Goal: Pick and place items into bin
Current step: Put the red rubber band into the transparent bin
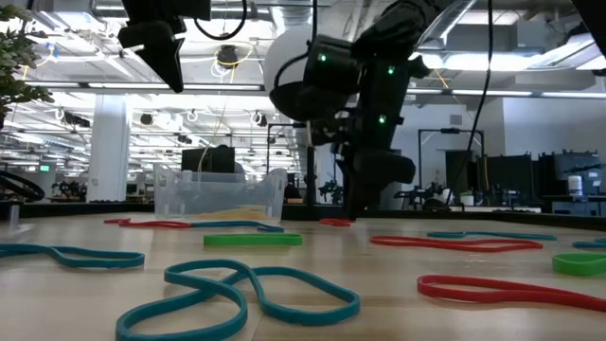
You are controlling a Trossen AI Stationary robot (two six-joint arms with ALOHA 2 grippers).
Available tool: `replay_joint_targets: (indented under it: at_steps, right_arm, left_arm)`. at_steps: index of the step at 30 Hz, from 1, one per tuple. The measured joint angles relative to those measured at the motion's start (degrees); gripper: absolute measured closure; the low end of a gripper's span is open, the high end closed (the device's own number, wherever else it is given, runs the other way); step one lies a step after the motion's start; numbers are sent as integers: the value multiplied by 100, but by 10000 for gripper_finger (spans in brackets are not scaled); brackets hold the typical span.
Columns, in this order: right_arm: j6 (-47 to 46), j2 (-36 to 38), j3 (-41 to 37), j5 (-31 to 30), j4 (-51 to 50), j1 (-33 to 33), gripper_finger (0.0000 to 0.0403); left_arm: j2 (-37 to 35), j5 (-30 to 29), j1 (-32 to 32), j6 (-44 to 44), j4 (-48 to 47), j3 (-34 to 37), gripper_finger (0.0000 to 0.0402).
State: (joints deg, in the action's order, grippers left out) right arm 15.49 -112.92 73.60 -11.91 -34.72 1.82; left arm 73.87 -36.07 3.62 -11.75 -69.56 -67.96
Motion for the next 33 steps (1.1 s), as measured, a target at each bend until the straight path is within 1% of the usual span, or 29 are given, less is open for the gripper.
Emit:
replay_joint_targets:
  at_steps: [5,7,9,11,14,20,26,30,33]
  right_arm:
    - [187,9,2,64,-50,250,287]
    - [315,24,2,398,-87,379,287]
    - [514,32,2,912,-90,500,287]
    - [704,32,2,1183,-75,592,287]
    - [885,32,2,1207,32,662,287]
    - [906,3,2,1237,176,776,287]
    - [904,-197,26,1606,453,833,287]
    - [745,-243,20,1600,414,920,289]
    - [596,-243,16,1614,413,998,301]
  left_arm:
    - [0,3,0,2,-14,0,336]
    - [0,37,0,5,-20,0,336]
    - [0,93,-2,7,-18,0,336]
    - [0,129,0,9,-20,0,336]
    - [0,131,0,9,-17,0,336]
    - [0,129,0,11,-17,0,336]
    - [0,129,0,13,-17,0,336]
    - [0,127,0,15,-15,0,336]
    - [0,127,0,15,-15,0,336]
